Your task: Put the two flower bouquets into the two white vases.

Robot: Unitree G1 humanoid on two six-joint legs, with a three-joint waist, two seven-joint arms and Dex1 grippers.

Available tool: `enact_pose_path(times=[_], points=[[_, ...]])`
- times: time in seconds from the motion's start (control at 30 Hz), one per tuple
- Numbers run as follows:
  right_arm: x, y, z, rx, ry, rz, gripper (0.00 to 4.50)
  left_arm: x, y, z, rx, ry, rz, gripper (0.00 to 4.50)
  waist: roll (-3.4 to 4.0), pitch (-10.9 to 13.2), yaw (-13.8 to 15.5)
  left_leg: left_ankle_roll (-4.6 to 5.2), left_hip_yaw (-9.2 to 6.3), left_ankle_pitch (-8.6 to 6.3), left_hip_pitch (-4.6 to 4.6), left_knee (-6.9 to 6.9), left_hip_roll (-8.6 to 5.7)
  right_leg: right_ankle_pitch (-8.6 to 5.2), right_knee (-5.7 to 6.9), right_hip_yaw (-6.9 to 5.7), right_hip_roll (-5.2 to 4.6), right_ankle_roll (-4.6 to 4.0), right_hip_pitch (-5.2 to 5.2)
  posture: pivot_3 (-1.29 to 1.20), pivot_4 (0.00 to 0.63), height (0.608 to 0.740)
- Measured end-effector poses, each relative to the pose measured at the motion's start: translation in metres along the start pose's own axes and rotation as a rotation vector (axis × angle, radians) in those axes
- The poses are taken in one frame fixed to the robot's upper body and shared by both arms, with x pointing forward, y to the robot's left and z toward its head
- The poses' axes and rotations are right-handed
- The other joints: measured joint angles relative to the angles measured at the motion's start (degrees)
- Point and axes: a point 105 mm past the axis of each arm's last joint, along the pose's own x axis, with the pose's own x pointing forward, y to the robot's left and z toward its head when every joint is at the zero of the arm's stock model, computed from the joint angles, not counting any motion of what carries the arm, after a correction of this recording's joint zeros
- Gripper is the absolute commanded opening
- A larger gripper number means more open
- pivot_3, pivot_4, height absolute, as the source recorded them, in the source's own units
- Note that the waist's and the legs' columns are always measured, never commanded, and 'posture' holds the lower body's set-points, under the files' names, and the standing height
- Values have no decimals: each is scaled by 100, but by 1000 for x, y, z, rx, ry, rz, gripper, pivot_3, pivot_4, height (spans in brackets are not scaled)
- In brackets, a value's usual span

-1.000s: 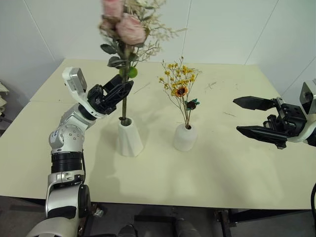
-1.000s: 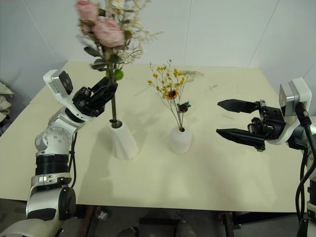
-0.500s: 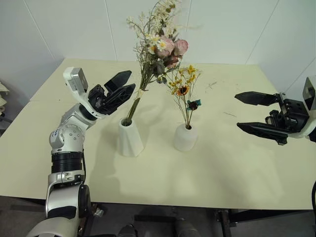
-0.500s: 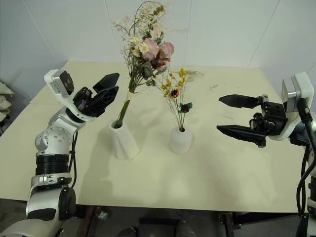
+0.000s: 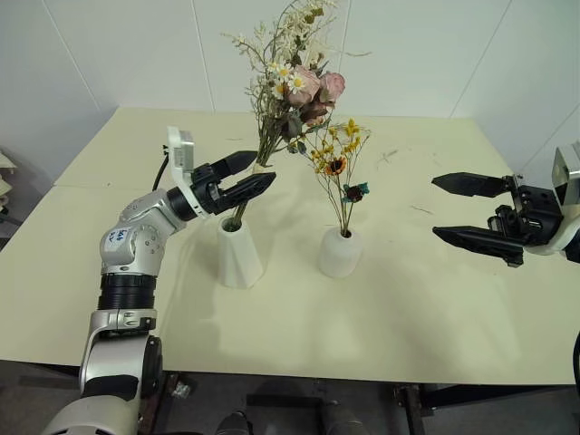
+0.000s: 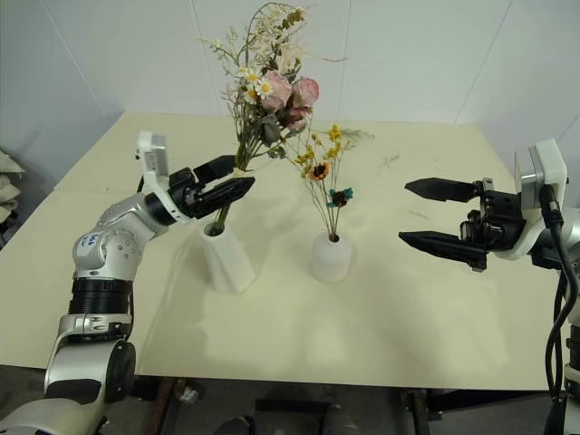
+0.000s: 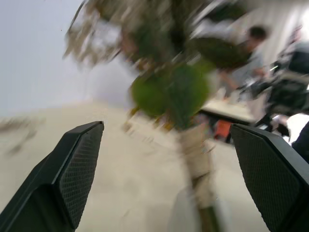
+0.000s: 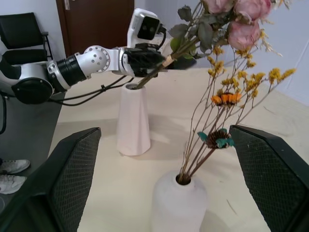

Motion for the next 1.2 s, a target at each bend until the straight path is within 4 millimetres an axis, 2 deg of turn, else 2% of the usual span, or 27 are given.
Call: enact_pose_path(times=[0.2, 0.23, 0.3, 0.43, 0.67, 0.7, 1.2], points=[[-2, 0, 1, -7, 14, 5, 4500, 9, 3, 9, 35, 61, 20, 4469, 2, 1, 11, 0, 0, 0, -2, 0, 0, 0, -1, -1, 0, 0, 0, 0, 150, 740], [-2, 0, 1, -10, 17, 3, 4500, 12, 2, 13, 48, 65, 16, 4085, 2, 1, 12, 0, 0, 0, -2, 0, 0, 0, -1, -1, 0, 0, 0, 0, 150, 740], [-1, -1, 0, -11, 22, 3, 4500, 16, 0, 18, 66, 67, 3, 3610, 2, 1, 9, 0, 0, 0, -1, -2, 0, 0, -1, -1, 0, 0, 0, 0, 150, 740], [-1, -1, 0, -11, 28, 1, 4500, 17, -4, 15, 60, 89, -33, 2360, 3, 2, 1, -1, 0, 0, 0, -10, 0, 0, -2, -1, 0, 0, -3, 0, 150, 740], [-1, -1, -2, -12, 37, -3, 4500, 10, -8, 17, 72, 153, -43, 281, 4, 2, 6, -1, 0, 0, 0, -14, 0, -1, -2, -1, 0, -1, -4, 0, 150, 740], [-1, -2, -2, -13, 41, -4, 4500, 10, -9, 17, 72, 156, -47, 119, 4, 2, 9, -1, 0, 0, 0, -13, 0, 0, -2, -1, 0, 0, -3, 0, 150, 740], [1, -2, -5, -7, 54, -3, 4500, 7, -23, 24, 86, 130, -92, 119, 5, 3, 4, -1, 1, 0, -1, -14, 0, -1, -2, 0, -1, 0, -5, 0, 150, 740]])
